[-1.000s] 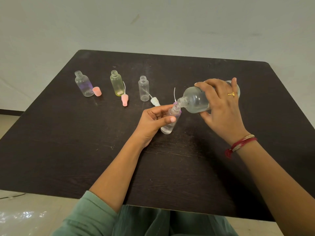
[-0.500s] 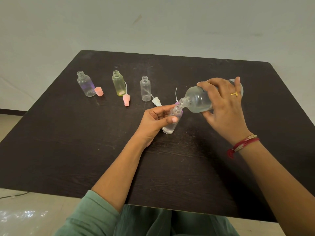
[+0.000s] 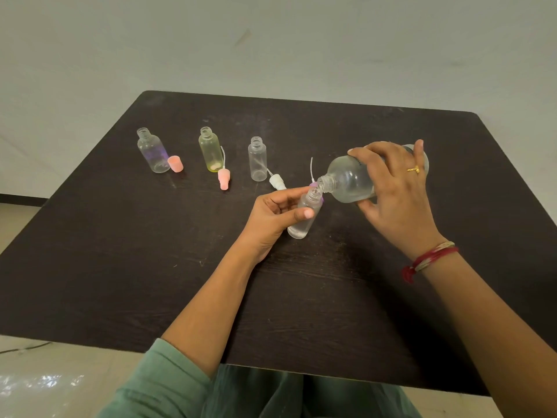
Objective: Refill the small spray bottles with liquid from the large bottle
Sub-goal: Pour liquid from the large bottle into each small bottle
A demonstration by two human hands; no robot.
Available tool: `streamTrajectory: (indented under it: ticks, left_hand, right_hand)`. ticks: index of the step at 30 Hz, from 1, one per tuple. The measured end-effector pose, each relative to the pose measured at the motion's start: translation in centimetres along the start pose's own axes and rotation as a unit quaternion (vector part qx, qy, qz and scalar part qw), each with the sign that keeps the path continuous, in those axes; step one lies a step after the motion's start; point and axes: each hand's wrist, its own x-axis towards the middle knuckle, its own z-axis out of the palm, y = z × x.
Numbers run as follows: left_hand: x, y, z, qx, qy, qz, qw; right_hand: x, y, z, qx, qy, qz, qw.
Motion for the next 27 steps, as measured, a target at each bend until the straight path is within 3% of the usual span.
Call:
streamTrajectory:
  ticks: [13,20,27]
  left_hand:
    - [-0.2,0.5,0.1,-0.049,-0.001,-0.003,0.999]
    - [-0.2,0.6,-0.5,-0.113,-0.024,-0.021,0.993]
    - [0.3,0.6,-1.2,-0.194,0.005,-0.027,0.981]
  right_hand:
    - [-0.6,-0.5,0.4,0.095,-0.039,0.048,0.994]
    - [-1.1,0.0,0.3,0.272,-0.032,0.14,0.951]
    - [-1.1,0.9,0.0,0.328,-0.009,0.189,0.926]
